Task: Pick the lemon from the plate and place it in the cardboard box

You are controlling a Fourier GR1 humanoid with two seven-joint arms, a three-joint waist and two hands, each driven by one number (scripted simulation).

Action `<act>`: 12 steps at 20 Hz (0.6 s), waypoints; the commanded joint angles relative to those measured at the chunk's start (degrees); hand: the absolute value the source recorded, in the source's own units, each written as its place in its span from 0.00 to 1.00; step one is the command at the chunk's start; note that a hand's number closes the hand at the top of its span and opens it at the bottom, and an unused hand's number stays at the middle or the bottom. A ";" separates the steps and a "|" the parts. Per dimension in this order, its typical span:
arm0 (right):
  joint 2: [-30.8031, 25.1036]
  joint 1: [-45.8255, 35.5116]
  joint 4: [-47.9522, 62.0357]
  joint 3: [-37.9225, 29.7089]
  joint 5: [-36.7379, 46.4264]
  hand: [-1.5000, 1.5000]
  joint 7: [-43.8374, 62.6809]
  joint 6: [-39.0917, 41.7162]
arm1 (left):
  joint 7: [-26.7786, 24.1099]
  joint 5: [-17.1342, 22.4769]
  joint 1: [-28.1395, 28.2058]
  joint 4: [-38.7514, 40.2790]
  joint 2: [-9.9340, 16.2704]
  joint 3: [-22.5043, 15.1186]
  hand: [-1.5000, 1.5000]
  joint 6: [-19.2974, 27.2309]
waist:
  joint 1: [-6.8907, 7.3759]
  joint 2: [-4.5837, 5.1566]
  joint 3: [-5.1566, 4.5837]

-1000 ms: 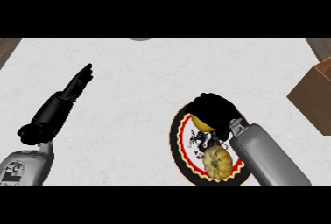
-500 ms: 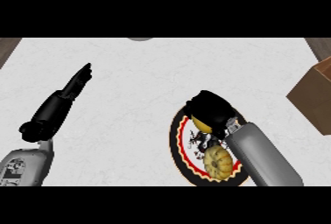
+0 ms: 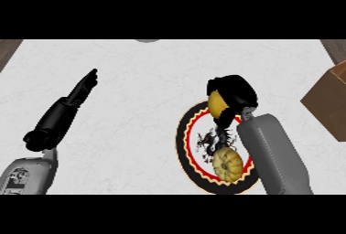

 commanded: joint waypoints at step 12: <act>-3.00 -6.30 -24.65 -8.04 0.98 1.00 14.98 1.62 | 0.20 0.00 2.09 -2.19 0.23 1.56 0.50 -0.84 | -1.08 -0.68 -0.03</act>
